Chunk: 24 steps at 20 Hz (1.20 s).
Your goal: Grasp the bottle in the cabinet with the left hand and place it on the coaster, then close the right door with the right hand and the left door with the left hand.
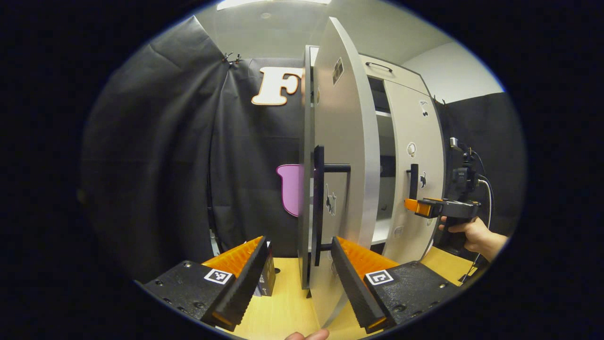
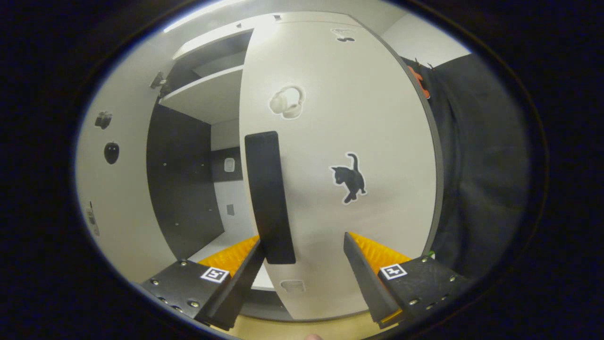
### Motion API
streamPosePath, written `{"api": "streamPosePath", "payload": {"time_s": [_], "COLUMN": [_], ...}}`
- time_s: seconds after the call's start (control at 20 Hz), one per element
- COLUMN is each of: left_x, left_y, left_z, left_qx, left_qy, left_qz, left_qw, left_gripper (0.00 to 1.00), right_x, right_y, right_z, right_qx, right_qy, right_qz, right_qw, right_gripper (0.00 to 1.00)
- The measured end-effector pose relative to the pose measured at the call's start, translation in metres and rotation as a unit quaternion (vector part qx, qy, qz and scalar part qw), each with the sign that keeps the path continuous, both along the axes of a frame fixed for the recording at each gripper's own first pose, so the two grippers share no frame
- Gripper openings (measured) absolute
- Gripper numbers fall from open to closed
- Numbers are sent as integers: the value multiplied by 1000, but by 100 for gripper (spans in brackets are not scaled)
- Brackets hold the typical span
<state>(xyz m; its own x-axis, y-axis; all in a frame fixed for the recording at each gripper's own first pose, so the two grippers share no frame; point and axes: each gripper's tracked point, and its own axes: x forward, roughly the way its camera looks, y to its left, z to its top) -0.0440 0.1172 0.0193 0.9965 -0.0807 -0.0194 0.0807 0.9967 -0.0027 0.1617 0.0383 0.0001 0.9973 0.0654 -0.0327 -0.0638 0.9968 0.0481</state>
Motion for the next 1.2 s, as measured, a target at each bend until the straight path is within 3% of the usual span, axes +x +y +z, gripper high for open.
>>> {"api": "streamPosePath", "payload": {"time_s": [0.3, 0.55, 0.6, 0.65, 0.75, 0.8, 0.85, 1.05, 1.2], "left_x": [6, 16, 17, 20, 25, 29, 32, 52, 73], "left_y": [-50, -76, -81, -86, -96, -98, -104, -132, -151], "left_z": [-4, -3, -4, -4, -5, -5, -5, -3, -6], "left_qx": [-11, -3, -7, -11, -17, -14, -7, 24, 8], "left_qy": [8, 0, 1, 2, 3, 3, 2, -8, -2], "left_qz": [-45, -54, -56, -59, -63, -56, -53, -51, -50], "left_qw": [999, 999, 998, 998, 998, 998, 999, 998, 999], "left_gripper": [88, 87, 82, 87, 88, 83, 93, 96, 96], "right_x": [-50, -72, -73, -77, -83, -85, -90, -107, -119], "right_y": [-33, -64, -68, -71, -75, -75, -76, -73, -75], "right_z": [7, 18, 19, 19, 16, 14, 11, 17, 22], "right_qx": [13, 13, 13, 12, 13, 16, 21, 50, 40], "right_qy": [-1, -3, -2, -1, 3, 8, 14, 18, 8], "right_qz": [-2, -11, -11, -12, -10, -8, -5, 14, 20], "right_qw": [1000, 1000, 1000, 1000, 1000, 1000, 1000, 998, 999], "right_gripper": [100, 100, 100, 100, 100, 100, 100, 100, 100]}}
